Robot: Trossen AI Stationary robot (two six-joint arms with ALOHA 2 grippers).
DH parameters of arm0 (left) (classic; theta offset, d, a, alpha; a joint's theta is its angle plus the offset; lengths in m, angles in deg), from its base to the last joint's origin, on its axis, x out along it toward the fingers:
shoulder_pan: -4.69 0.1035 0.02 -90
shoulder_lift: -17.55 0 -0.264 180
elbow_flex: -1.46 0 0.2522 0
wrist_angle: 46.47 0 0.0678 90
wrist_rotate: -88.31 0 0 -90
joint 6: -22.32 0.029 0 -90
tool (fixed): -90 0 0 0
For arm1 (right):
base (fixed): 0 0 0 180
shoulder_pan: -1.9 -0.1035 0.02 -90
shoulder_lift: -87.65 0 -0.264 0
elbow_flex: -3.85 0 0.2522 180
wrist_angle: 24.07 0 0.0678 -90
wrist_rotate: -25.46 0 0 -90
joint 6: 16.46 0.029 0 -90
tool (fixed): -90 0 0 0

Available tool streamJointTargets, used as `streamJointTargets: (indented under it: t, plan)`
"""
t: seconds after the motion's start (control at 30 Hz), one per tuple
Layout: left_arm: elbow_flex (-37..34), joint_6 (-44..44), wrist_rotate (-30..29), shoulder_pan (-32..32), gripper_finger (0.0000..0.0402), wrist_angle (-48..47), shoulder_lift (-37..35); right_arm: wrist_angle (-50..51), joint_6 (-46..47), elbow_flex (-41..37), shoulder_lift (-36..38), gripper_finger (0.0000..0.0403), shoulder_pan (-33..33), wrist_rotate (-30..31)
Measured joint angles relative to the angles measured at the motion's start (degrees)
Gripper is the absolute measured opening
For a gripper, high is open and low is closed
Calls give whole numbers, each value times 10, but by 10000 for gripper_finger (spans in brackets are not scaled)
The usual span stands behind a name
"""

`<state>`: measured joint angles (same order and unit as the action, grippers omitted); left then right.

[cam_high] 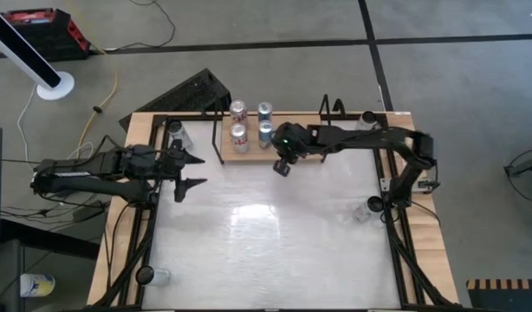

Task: Place canned beverage on shelf
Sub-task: Put the left white pink soda can on the shelf

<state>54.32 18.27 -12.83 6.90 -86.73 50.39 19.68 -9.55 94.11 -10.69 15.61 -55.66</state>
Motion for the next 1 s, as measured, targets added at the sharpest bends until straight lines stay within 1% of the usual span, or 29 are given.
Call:
streamJointTargets:
  t: [0.1,0.17,0.2,0.23,0.3,0.47,0.6,0.7,0.77,0.87,0.93,1.0]
  plan:
    - [0,-24,-92,19,281,-10,7,-5,-12,-17,49,26,-35,0]
    - [0,-35,-152,45,281,-10,21,-6,-14,-36,85,26,-61,0]
    - [2,-34,-171,62,281,-11,28,-18,-14,-46,102,25,-74,0]
    - [7,-28,-176,83,281,-14,42,-31,-14,-60,119,25,-88,1]
    - [28,-21,-171,131,281,-20,73,-52,-14,-91,150,25,-115,5]
    - [113,3,-132,275,281,-91,157,-125,-4,-171,204,26,-185,37]
    - [189,19,-70,396,281,-156,220,-178,5,-216,220,26,-234,67]
    - [222,15,-9,481,281,-202,265,-227,6,-239,220,26,-269,95]
    - [231,12,6,520,281,-215,296,-250,3,-250,213,26,-289,111]
    - [233,17,8,560,281,-228,336,-278,1,-265,201,26,-317,131]
    - [233,22,10,565,281,-224,352,-303,1,-271,192,26,-332,139]
    - [234,2,13,565,284,-219,362,-308,1,-280,188,26,-342,143]
